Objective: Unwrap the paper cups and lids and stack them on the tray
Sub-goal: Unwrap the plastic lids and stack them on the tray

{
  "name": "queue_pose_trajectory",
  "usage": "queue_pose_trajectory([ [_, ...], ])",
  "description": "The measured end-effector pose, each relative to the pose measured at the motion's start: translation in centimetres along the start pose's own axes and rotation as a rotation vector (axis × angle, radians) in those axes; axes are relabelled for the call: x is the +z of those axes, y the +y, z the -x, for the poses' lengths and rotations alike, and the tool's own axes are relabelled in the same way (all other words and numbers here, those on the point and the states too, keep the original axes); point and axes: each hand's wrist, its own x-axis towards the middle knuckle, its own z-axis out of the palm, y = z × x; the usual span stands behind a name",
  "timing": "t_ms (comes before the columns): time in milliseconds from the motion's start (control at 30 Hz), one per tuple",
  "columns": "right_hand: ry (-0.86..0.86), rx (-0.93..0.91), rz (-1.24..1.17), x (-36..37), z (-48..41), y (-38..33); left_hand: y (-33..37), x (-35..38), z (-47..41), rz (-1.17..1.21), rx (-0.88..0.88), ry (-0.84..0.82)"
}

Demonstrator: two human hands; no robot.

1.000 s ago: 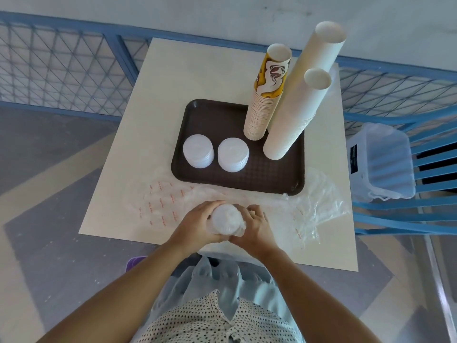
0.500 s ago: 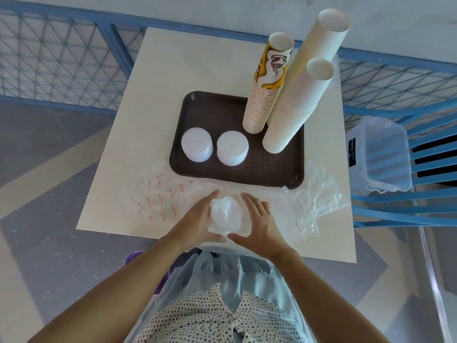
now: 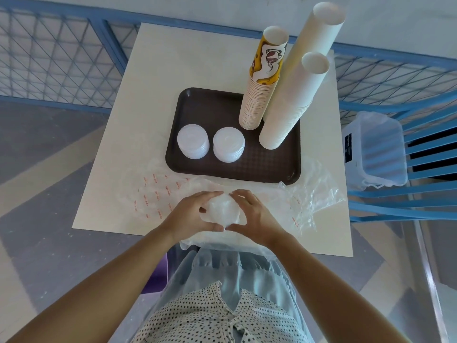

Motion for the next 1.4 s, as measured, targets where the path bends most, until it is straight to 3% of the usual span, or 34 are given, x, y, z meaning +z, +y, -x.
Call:
queue_pose_trajectory([
  [433,-0.036,0.095,0.132,2.2,-0.8,1.7,-1.1,1.9,-0.9,-0.091,-0.082,0.008],
  [700,-0.044,0.097,0.046,-0.7,0.7,1.2,-0.4,1.1,0.5,-0.057,-0.054,-0.089],
  [933,0.023,-0.001,-0.019,-0.8,0.2,-0.3,0.3,0.0,1.1,-0.075,0.037,0.138],
  [1400,0.067,0.062,0.115,1.8,-0.7,2.2,-2.0,1.9,-0.4,-0.073,-0.026,0.092],
])
